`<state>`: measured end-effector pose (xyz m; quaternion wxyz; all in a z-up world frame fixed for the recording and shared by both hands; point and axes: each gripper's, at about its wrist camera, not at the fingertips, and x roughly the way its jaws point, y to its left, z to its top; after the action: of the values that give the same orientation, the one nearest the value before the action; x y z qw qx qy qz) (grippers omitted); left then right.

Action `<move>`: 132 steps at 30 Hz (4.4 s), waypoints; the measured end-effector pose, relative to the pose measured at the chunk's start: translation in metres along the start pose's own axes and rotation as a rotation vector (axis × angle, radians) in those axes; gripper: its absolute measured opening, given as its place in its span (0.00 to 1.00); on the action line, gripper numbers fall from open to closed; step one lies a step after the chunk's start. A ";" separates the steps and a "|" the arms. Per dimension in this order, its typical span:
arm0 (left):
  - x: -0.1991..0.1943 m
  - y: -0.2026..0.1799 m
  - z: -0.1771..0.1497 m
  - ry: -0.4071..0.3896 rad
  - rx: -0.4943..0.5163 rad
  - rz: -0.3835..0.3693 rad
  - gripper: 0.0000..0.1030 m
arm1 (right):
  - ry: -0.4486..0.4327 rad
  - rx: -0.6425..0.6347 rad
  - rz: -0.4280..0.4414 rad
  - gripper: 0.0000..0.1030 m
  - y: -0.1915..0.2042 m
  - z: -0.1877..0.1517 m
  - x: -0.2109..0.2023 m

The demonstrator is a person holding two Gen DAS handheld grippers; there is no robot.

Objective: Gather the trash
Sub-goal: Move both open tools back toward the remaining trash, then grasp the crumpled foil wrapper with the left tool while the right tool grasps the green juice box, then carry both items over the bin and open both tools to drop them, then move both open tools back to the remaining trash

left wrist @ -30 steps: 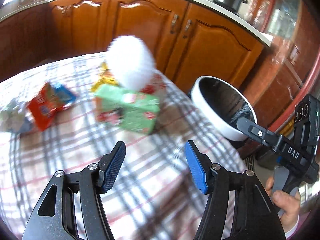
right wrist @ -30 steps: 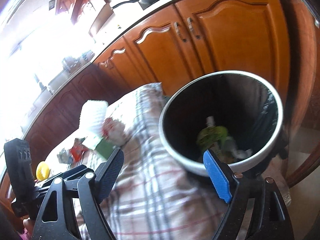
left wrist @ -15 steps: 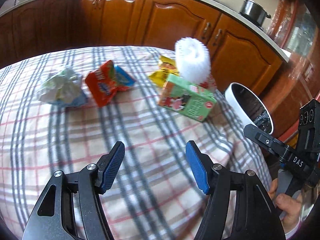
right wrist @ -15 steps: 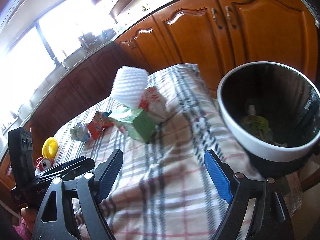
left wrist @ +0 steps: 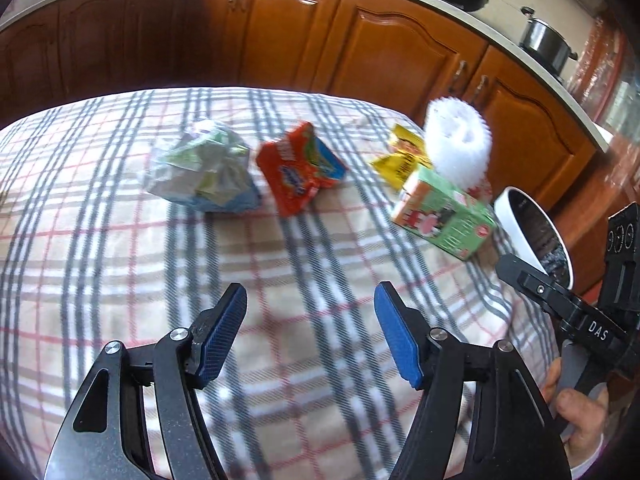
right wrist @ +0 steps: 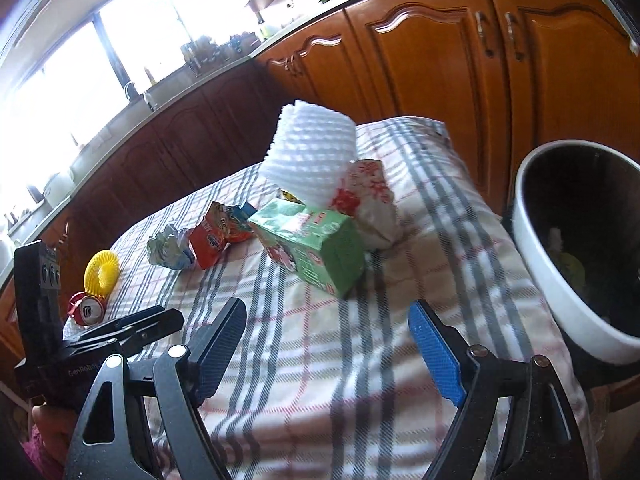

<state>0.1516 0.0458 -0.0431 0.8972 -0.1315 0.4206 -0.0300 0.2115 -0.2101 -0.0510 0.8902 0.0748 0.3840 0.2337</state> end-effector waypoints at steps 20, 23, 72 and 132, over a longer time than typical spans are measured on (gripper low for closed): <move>0.032 0.048 0.055 -0.036 -0.011 0.127 0.50 | 0.072 -0.127 0.007 0.40 0.025 0.029 0.054; 0.030 0.047 0.054 -0.050 0.010 0.109 0.39 | 0.070 -0.133 0.000 0.38 0.029 0.022 0.051; 0.006 -0.172 0.008 0.019 0.359 -0.277 0.30 | -0.156 0.128 -0.205 0.31 -0.083 -0.019 -0.112; 0.061 -0.260 0.025 0.094 0.414 -0.312 0.67 | -0.208 0.277 -0.292 0.72 -0.177 0.012 -0.124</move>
<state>0.2250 -0.2096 -0.0054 0.8689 -0.0070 0.4215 -0.2593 0.2098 -0.4235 -0.0174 0.9306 0.1635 0.3253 0.0385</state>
